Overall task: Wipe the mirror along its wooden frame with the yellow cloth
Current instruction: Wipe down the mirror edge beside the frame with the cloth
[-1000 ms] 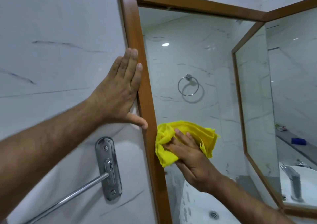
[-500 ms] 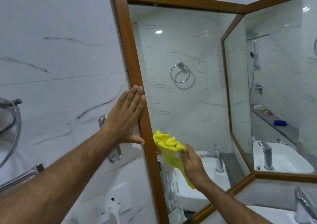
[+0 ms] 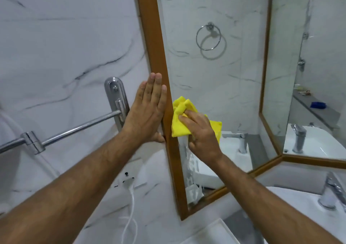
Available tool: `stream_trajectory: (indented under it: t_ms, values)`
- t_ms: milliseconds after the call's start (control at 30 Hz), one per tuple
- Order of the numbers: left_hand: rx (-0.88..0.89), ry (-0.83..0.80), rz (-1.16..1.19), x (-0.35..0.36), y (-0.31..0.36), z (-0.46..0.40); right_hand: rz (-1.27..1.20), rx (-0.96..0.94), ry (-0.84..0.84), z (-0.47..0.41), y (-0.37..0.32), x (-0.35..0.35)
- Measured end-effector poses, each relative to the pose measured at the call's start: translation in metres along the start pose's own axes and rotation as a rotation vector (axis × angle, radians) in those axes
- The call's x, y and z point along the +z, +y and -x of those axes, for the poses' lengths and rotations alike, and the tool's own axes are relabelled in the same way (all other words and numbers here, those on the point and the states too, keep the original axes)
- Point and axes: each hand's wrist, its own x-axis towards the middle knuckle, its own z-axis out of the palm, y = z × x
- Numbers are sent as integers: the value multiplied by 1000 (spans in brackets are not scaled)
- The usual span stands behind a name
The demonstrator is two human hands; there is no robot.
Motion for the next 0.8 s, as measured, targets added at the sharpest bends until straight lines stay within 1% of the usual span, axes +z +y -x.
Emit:
stream_trajectory:
  t_ms: [100,267,367,500,567,633,700,800]
  values:
    - [10,-27,59,19,14,12,85,-134,-9,30,14,19]
    - [92,3,129,62,30,32,120,-333,-159,100,49,32]
    - [135,46,153,79,36,39,162,-379,-222,148,63,39]
    - [154,69,178,93,45,48,136,-343,-297,207,73,53]
    - [160,67,168,97,49,52,99,-330,-370,236,76,58]
    - [167,77,158,100,50,54,61,-314,-478,260,78,62]
    - [176,78,158,101,49,54,14,-258,-600,273,75,63]
    - [174,13,147,94,49,55,-48,-131,-746,271,63,56]
